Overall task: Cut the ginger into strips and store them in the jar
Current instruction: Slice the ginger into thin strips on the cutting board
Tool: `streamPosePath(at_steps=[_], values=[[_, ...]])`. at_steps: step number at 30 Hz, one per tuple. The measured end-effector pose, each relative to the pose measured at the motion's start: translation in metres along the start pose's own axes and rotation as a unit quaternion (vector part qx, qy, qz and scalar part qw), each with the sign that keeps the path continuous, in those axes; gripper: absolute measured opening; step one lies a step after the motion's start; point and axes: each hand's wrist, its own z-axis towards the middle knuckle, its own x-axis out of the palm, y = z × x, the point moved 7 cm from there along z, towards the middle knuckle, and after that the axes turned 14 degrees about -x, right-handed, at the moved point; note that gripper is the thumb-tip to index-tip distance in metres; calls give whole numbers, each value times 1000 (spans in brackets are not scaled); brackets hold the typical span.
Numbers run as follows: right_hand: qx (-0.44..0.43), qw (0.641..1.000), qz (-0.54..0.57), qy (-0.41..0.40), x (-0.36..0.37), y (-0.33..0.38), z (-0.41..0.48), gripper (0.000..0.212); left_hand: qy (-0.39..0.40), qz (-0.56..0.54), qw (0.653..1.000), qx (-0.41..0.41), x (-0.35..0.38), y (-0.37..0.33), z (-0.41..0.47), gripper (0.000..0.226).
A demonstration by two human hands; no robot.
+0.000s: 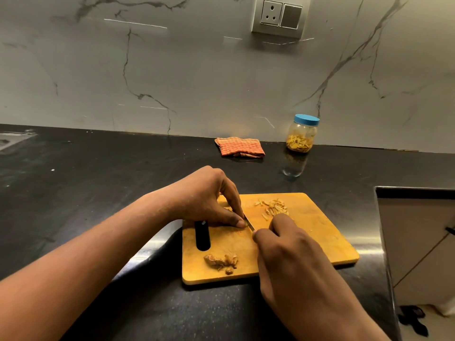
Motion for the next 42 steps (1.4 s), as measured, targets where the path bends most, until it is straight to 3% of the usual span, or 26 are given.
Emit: streamPosePath(at_steps=[12,26,42], values=[[-2,998,-9,-61,-20,-13,-23,33,-8,-3,1000,-10,-2,5,1,15],[48,993,60,-88,-24,-33,-21,11,4,-28,1000,-9,-2,6,1,11],[32,996,51,-68,-20,-10,-15,24,3,-18,1000,0,-1,4,0,15]])
